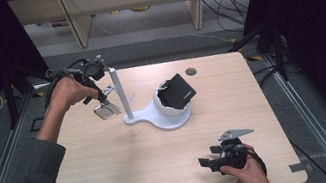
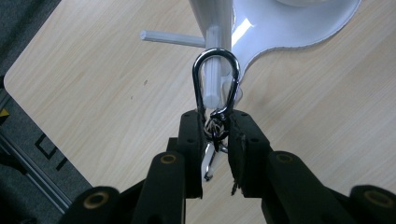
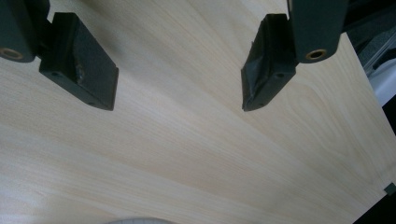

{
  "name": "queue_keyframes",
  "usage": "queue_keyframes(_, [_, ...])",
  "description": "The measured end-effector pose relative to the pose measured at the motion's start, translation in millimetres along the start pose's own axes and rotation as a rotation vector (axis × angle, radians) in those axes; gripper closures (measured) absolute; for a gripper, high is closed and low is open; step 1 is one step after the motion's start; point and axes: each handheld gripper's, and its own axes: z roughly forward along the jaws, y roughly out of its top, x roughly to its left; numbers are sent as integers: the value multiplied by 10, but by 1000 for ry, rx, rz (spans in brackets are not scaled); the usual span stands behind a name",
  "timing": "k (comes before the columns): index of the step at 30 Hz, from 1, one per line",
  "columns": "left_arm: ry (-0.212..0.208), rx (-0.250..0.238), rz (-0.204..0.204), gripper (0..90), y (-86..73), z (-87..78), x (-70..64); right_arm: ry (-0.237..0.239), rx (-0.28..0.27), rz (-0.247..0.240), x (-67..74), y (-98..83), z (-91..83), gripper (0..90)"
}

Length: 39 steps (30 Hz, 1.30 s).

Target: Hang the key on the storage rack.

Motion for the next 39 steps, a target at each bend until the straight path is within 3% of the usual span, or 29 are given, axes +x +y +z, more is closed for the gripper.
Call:
queue_keyframes(2, [-11,-7,-7,794,7,21,-7,0,0,-1,0,0,0,286])
queue_keyframes(12, [-19,-13,-21,678,-105,42,10,1,-2,-1,-1,0,1,286])
queue_keyframes(18, [-36,-52,-40,608,-253,19,12,3,-5,4,-2,1,5,286])
queue_keyframes(19, [-42,-59,-47,582,-279,18,1,-21,-2,-1,0,3,-5,286])
queue_keyframes(20, [-43,-68,-43,564,-304,19,-5,-13,-11,-23,-27,5,4,286])
queue_keyframes(24, [-54,-71,-28,501,-401,26,-76,-6,-14,-21,-32,5,-2,286])
queue_keyframes(26, [-60,-92,-49,459,-443,39,-110,-17,-7,-23,-32,7,-12,286])
queue_keyframes(27, [-51,-99,-25,443,-462,43,-106,-17,-8,-23,-32,8,-14,286])
queue_keyframes(29, [-51,-100,-17,416,-504,66,-125,-20,-8,-19,-30,9,-18,286])
queue_keyframes(32, [-66,-110,-34,396,-570,108,-169,-22,-11,-23,-34,10,-19,286])
queue_keyframes(37, [-82,-125,-10,359,-664,171,-272,-21,-13,-22,-36,12,-25,286])
queue_keyframes(39, [-101,-121,-34,350,-705,199,-337,-16,-16,-23,-43,9,-20,286])
